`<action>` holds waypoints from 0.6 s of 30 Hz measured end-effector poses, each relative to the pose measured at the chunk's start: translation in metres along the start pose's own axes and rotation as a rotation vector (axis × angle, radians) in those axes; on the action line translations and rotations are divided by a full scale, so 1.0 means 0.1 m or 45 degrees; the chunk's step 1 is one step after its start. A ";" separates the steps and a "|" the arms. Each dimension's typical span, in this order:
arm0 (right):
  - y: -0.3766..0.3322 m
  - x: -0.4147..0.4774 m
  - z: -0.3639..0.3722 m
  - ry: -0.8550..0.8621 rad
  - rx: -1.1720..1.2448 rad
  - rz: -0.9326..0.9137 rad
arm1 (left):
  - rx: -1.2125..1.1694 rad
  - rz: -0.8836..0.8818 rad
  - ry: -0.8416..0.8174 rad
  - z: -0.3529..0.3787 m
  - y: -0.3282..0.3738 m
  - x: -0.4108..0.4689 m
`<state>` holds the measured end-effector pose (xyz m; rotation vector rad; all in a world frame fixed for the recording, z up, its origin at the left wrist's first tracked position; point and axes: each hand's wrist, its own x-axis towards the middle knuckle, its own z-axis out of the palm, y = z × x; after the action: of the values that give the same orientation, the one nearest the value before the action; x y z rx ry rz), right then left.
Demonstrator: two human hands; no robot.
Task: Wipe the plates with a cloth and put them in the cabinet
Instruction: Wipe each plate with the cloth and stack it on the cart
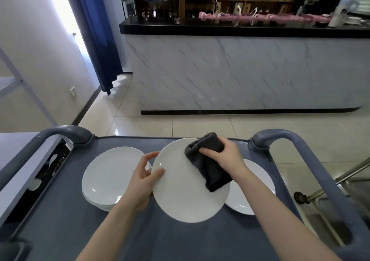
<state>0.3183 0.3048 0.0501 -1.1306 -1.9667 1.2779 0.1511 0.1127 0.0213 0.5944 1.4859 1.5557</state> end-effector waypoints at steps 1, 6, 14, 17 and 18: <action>0.02 -0.04 -0.01 -0.041 0.047 0.070 | -0.005 -0.005 0.024 0.00 -0.01 0.00; 0.34 -0.41 0.18 -0.104 0.516 0.473 | -0.132 -0.003 0.214 -0.05 -0.04 0.01; 0.34 -0.58 0.49 0.093 0.729 0.623 | -0.078 0.094 0.205 -0.05 0.02 0.05; 0.22 -0.39 0.24 0.021 0.432 0.449 | 0.028 0.114 0.095 -0.11 0.08 0.03; 0.17 -0.33 0.14 -0.029 0.298 0.353 | 0.078 0.114 0.040 -0.13 0.10 0.02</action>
<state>0.3297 0.2735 0.0293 -1.3044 -1.6627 1.6221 0.1368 0.1084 0.0284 0.6829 1.5543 1.5989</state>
